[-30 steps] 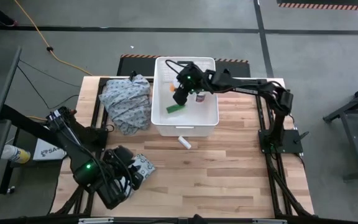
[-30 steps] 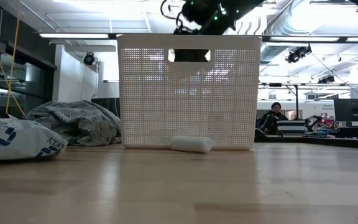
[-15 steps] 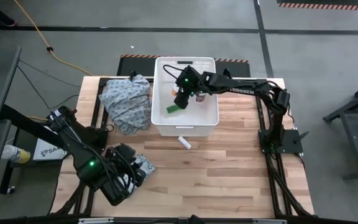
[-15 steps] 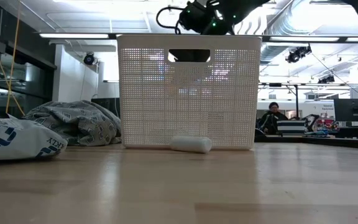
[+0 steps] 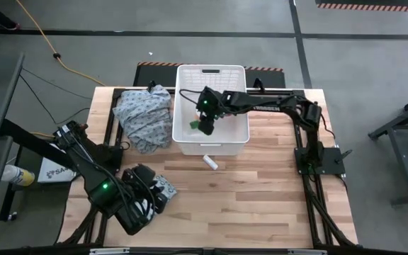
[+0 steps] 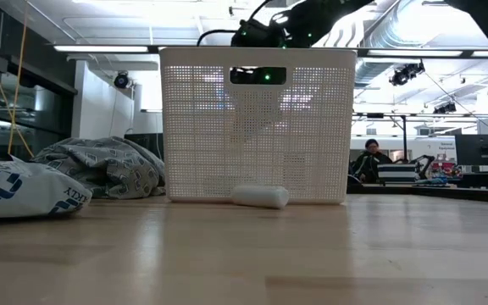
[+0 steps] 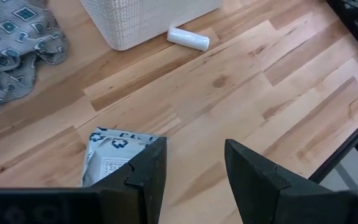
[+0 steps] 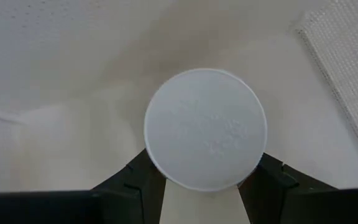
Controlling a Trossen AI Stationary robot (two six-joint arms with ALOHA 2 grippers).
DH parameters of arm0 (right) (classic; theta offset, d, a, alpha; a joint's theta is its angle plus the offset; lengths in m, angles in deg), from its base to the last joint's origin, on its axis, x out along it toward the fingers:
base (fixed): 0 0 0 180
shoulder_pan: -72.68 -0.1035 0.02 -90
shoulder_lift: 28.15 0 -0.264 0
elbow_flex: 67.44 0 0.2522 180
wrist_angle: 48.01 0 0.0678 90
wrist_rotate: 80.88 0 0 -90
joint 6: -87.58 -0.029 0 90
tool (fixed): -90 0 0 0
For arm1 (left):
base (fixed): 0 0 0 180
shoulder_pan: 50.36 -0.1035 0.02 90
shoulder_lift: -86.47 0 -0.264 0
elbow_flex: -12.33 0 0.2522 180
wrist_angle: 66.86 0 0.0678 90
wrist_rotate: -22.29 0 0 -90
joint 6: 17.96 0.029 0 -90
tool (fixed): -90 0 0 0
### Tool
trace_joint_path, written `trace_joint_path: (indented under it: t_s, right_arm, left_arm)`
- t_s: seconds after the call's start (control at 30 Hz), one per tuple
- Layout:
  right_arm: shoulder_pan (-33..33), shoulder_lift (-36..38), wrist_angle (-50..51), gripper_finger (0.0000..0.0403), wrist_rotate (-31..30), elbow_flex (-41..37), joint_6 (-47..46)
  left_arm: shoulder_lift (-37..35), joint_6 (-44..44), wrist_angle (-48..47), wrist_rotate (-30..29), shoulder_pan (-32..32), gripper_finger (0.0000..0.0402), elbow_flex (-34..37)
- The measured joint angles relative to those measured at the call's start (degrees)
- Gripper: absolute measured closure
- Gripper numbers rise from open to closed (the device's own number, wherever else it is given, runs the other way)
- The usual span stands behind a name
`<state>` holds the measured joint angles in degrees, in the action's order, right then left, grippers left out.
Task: Pick & place medical supplies in basket/bin
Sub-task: Put the orange pill bottle into the white bin
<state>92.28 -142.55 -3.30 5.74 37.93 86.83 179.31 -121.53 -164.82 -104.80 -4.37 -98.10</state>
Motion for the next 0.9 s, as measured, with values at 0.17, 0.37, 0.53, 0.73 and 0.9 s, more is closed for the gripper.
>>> trace_joint_path:
  t_s: [0.17,0.37,0.53,0.73,0.9]
  right_arm:
    - [0.1,-0.9,0.4,0.024,0.7,0.0,0.9]
    - [0.1,-1.0,0.7,0.0233,1.0,0.0,0.9]
    - [0.2,-1.0,0.3,0.021,2.9,0.0,1.3]
    - [0.2,-0.9,-0.6,0.0188,2.9,0.0,1.3]
    - [0.3,-0.9,-1.7,0.0183,2.9,0.0,1.3]
  left_arm:
    - [0.0,0.0,0.7,-0.2,0.0,0.0206,0.0]
    - [0.1,0.1,0.8,-0.2,0.0,0.0206,0.0]
    - [0.1,0.3,0.8,-0.1,0.0,0.0206,0.0]
    - [0.1,0.4,0.6,-0.1,0.0,0.0206,0.0]
    - [0.1,1.4,0.7,-0.1,0.0,0.0206,0.0]
